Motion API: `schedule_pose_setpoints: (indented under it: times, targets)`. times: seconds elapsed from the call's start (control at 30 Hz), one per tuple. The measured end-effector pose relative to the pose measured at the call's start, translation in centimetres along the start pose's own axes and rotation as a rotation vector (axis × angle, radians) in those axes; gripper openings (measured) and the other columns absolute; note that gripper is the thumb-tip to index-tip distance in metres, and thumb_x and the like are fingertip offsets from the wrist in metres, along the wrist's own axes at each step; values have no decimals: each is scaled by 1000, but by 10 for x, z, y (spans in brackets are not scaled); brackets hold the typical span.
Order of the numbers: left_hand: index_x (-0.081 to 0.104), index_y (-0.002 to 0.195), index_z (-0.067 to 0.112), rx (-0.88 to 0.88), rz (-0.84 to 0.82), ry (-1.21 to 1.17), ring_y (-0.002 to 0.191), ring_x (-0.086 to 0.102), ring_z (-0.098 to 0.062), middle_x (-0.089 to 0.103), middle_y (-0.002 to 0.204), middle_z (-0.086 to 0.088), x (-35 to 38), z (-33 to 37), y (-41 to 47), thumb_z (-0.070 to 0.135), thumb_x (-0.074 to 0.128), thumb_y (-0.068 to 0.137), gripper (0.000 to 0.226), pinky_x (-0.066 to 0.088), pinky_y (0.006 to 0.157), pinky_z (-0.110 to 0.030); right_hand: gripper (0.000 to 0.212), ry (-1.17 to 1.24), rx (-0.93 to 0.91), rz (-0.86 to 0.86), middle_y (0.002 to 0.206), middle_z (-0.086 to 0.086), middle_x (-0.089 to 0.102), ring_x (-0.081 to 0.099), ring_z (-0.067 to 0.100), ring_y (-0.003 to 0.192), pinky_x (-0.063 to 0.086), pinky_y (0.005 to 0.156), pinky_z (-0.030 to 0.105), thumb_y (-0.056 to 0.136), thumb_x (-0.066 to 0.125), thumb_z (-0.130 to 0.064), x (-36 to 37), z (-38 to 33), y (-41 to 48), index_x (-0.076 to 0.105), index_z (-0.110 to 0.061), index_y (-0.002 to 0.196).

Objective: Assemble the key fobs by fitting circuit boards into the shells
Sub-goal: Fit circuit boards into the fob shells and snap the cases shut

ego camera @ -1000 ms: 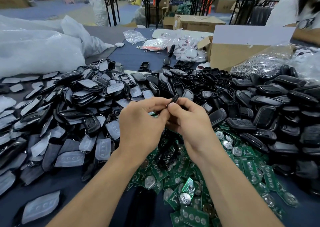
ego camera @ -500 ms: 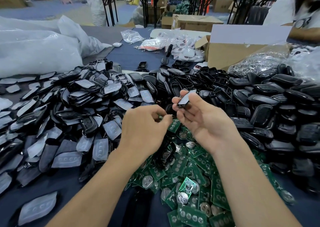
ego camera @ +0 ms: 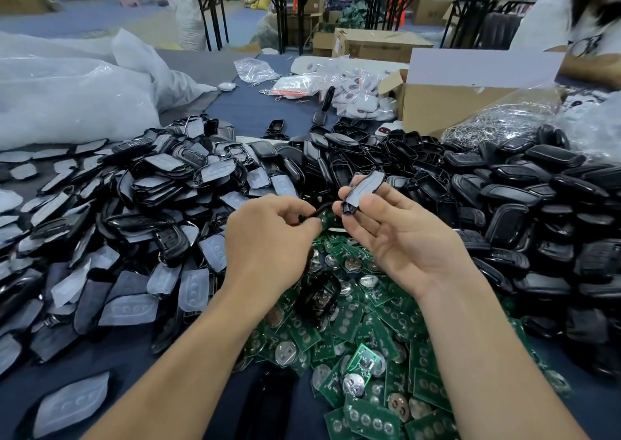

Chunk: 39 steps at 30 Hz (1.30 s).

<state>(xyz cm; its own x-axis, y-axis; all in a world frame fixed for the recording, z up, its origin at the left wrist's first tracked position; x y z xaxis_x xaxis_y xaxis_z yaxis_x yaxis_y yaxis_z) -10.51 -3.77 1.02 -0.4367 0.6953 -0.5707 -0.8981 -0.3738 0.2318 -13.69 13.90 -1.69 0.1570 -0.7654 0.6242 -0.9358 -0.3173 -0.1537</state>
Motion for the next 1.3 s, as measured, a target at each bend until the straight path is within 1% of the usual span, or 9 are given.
schedule_pose_setpoints:
  times: [0.07, 0.27, 0.33, 0.43, 0.53, 0.63, 0.77, 1.07, 1.3]
  targets:
    - [72, 65, 40, -80, 46, -169, 55, 63, 10, 66, 63, 32, -5, -10, 2, 33, 90, 74, 21, 41, 48, -7, 35, -36, -4, -4, 104, 9, 79, 77, 22, 93, 63, 80, 30, 73, 73, -2, 0, 1, 0, 72, -11, 106]
    - [79, 82, 26, -187, 91, -538, 65, 77, -12, 79, 75, 9, -4, -25, 5, 16, 89, 80, 14, 59, 61, -20, 41, -207, -23, 21, 105, 8, 80, 75, 16, 88, 61, 76, 25, 64, 79, -9, 0, 5, 3, 77, -13, 105]
    - [79, 83, 27, -163, 104, -523, 71, 77, -7, 79, 76, 12, -5, -23, 6, 15, 87, 81, 14, 60, 68, -23, 45, -287, -36, 30, 103, 9, 80, 75, 15, 87, 60, 74, 24, 61, 82, -12, 3, 8, 3, 77, -11, 106]
    - [78, 83, 33, -94, 123, -389, 73, 72, 8, 76, 76, 25, -10, -17, 4, 19, 84, 82, 15, 51, 66, -7, 40, -361, -85, 55, 95, 7, 81, 76, 14, 83, 60, 73, 24, 61, 85, -10, 6, 11, 3, 79, -13, 100]
    - [78, 90, 39, -45, 70, -365, 73, 71, 9, 75, 76, 28, -8, -10, 3, 20, 82, 82, 21, 49, 66, -4, 26, -379, -129, 96, 91, 6, 81, 78, 14, 80, 60, 71, 22, 73, 84, 4, 4, 8, 4, 81, -16, 90]
    - [80, 88, 45, 30, -20, -315, 78, 71, 12, 74, 77, 30, -2, 1, 2, 20, 85, 79, 27, 50, 70, -3, 31, -454, -184, 121, 91, 7, 81, 78, 16, 83, 59, 72, 22, 75, 83, 8, 3, 2, 2, 80, -17, 93]
    - [80, 82, 44, 73, -71, -321, 78, 73, 9, 75, 76, 27, 1, 5, 0, 17, 89, 76, 29, 53, 69, -6, 35, -585, -264, 152, 89, 2, 81, 79, 16, 84, 62, 73, 26, 74, 85, 7, 3, -5, 0, 81, -21, 94]
    - [85, 99, 27, 98, -141, -374, 83, 76, 2, 80, 84, 18, 8, 5, 1, 8, 88, 79, 27, 59, 77, -14, 39, -702, -325, 223, 89, -2, 81, 78, 16, 89, 63, 87, 38, 70, 91, -3, 0, -11, 0, 82, -19, 104]
    - [83, 93, 34, 138, -165, -437, 84, 78, -4, 80, 85, 16, 7, 9, 3, -2, 78, 81, 39, 62, 77, -20, 39, -766, -427, 212, 86, -7, 81, 78, 11, 85, 63, 85, 31, 68, 92, -4, 6, -20, -4, 82, -21, 101]
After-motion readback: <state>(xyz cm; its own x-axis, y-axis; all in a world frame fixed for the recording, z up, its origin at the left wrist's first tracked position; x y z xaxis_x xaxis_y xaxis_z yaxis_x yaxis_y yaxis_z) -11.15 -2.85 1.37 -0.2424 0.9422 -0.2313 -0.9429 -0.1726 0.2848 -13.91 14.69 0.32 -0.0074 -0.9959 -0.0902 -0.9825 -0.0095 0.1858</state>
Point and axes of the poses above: each hand's wrist, its own y-axis towards the middle knuckle, its own x-axis out of the palm, z = x × y, the point moved 10 cm from there along y, towards the middle knuckle
